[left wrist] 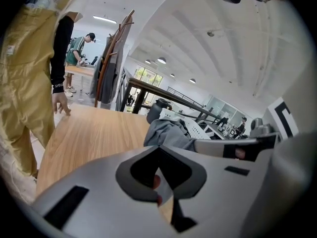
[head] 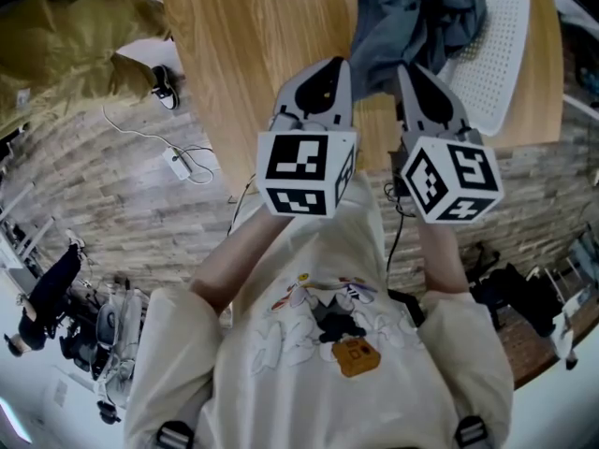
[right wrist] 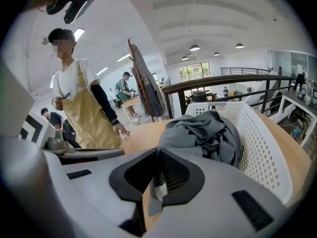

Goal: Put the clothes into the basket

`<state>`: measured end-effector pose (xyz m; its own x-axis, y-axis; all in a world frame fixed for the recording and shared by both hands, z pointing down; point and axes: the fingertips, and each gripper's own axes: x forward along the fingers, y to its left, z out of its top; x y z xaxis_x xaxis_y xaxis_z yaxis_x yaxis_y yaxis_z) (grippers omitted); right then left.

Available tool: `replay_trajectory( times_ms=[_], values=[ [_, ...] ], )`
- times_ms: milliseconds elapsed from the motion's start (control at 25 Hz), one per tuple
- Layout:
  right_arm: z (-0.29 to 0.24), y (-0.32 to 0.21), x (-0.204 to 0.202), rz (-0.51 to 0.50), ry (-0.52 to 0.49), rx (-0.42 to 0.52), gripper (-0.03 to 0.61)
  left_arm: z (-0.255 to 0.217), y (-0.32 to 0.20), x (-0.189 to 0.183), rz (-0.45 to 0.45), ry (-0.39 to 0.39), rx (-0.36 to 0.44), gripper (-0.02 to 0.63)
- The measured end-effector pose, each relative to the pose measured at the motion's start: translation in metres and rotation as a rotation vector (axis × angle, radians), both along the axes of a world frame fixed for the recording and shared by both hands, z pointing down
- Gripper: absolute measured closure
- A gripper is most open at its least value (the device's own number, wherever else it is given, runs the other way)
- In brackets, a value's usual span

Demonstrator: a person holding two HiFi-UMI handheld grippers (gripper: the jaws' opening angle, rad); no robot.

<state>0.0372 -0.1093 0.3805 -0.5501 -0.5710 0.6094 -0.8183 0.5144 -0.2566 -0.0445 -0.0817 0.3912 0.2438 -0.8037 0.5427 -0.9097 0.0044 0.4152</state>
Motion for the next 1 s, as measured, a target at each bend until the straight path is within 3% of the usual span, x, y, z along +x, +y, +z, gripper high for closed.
replay_trajectory(
  times_ms=[120,320,640,920,1000],
  values=[
    [-0.012,-0.008,0.004,0.014,-0.025,0.026,0.534,0.001,-0.002,0.012,0.065,0.007,0.005,0.611],
    [-0.024,-0.021,0.016,0.055,-0.044,0.052,0.534,0.004,0.005,0.038,0.199,0.057,0.015,0.446],
    [-0.055,-0.038,0.045,0.115,-0.084,0.089,0.534,0.001,0.006,0.077,0.311,0.026,0.007,0.346],
    [-0.075,-0.039,0.060,0.129,-0.107,0.104,0.534,0.009,-0.006,0.100,0.319,-0.002,-0.019,0.347],
    [-0.076,-0.041,0.067,0.133,-0.108,0.101,0.534,0.009,-0.010,0.099,0.279,-0.014,-0.021,0.440]
  ],
)
